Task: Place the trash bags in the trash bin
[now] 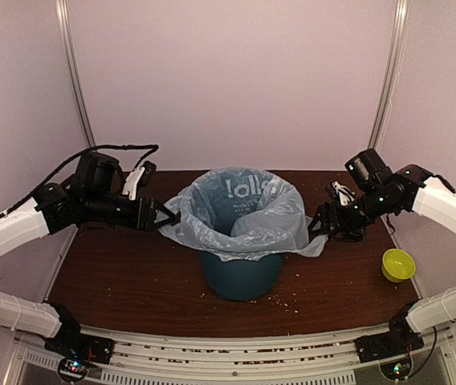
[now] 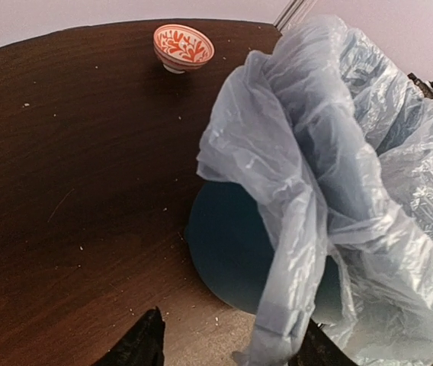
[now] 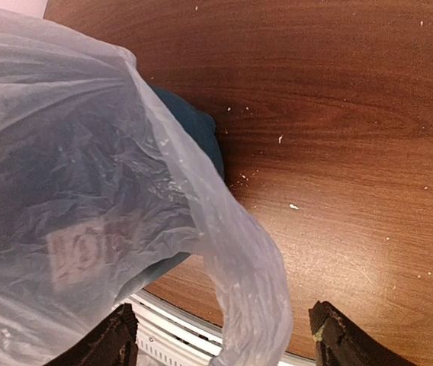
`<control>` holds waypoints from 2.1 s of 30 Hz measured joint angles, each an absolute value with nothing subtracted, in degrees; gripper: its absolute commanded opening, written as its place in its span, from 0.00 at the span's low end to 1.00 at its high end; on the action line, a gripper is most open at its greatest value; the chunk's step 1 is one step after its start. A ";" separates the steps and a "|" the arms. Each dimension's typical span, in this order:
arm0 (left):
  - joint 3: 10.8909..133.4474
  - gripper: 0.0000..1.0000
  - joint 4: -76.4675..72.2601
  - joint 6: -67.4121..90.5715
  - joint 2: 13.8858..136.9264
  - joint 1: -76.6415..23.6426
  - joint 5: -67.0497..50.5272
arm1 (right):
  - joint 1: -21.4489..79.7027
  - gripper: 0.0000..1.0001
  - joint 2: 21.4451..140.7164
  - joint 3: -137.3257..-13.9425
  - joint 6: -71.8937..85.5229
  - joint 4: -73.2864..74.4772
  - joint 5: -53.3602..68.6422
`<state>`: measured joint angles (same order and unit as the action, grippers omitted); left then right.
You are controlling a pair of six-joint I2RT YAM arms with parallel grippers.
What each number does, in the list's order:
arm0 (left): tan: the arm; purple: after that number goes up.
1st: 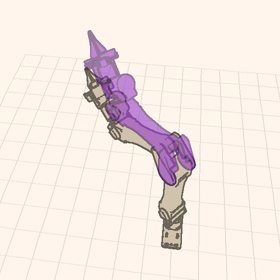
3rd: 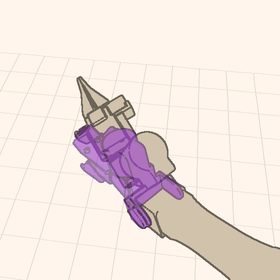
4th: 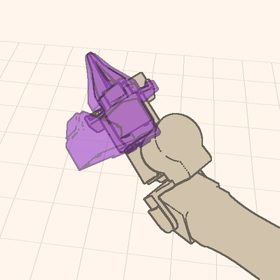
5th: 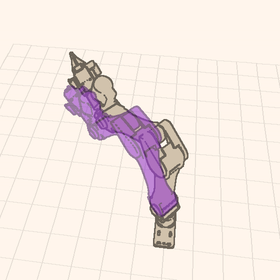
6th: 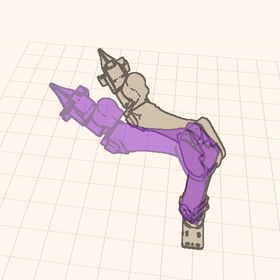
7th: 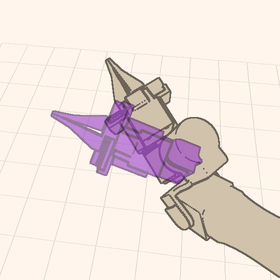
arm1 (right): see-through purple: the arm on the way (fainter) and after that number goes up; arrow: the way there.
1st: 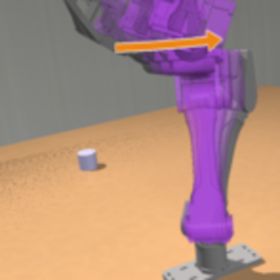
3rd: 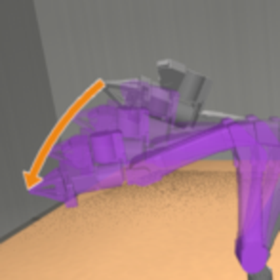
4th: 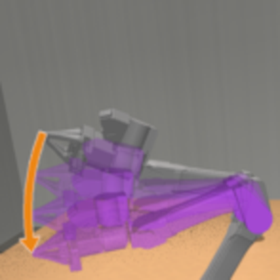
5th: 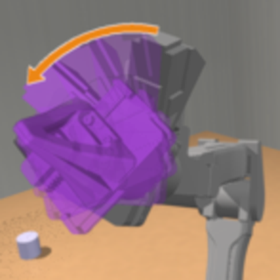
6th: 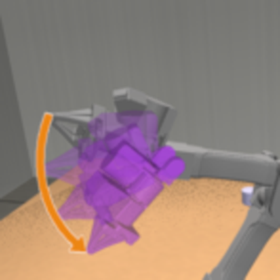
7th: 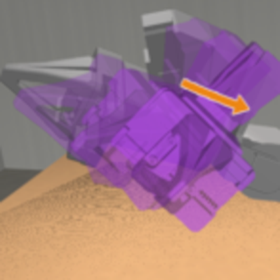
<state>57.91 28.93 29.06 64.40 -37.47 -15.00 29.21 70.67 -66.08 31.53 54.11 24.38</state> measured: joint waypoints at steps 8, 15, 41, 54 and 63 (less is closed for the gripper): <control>49.91 0.34 19.68 30.98 68.69 -37.47 -15.73 | 29.21 0.75 74.11 -58.48 31.68 46.33 27.07; 41.60 0.26 12.97 32.08 71.37 -37.50 -18.81 | 29.21 0.71 75.94 -51.79 31.31 38.52 26.96; 38.39 0.58 7.81 30.55 74.46 -37.47 -20.91 | 29.21 0.73 84.12 -51.79 26.74 34.41 24.47; 47.55 0.71 23.35 24.75 60.27 -37.47 -13.65 | 29.21 0.76 73.32 -65.14 25.67 50.87 21.89; 70.37 0.70 28.97 23.94 68.40 -37.47 -6.04 | 29.34 0.73 76.34 -91.79 26.30 55.96 21.85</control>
